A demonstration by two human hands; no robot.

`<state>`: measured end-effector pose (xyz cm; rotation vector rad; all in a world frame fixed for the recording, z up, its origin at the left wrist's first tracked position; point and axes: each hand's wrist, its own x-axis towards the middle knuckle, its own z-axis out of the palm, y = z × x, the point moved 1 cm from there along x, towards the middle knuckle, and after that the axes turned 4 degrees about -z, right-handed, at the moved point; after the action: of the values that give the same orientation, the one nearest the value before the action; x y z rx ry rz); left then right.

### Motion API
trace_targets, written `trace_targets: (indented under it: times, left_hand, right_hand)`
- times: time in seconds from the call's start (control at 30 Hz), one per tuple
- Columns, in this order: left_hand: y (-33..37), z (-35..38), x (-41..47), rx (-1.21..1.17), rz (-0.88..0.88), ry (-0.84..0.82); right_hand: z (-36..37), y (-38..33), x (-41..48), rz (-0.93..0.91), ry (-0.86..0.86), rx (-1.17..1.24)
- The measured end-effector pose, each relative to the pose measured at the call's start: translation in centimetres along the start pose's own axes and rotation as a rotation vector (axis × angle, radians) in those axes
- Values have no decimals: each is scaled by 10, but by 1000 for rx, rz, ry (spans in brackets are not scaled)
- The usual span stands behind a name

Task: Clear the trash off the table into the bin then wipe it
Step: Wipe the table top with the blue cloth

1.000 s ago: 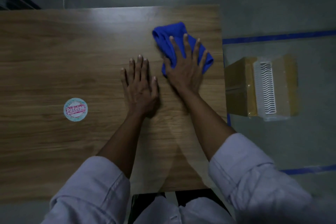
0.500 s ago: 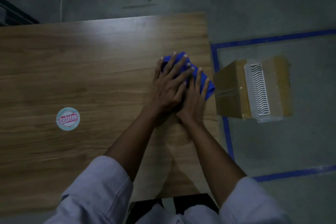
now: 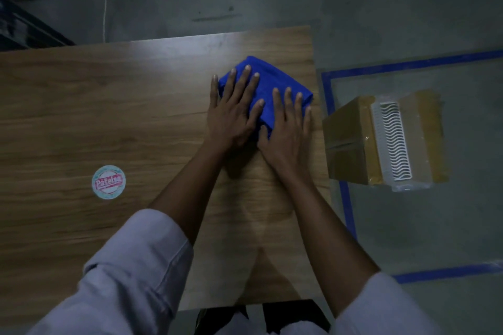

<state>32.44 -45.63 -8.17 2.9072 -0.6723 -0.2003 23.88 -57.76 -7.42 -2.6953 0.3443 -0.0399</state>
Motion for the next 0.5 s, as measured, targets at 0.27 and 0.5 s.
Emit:
trace_targets:
  times: [0.27, 0.5]
  left_hand:
    - [6, 14, -90, -17, -143, 43]
    - [26, -2, -16, -172, 65, -1]
  right_hand:
    - [13, -11, -42, -261, -93, -11]
    - [-15, 24, 2, -18, -149, -85]
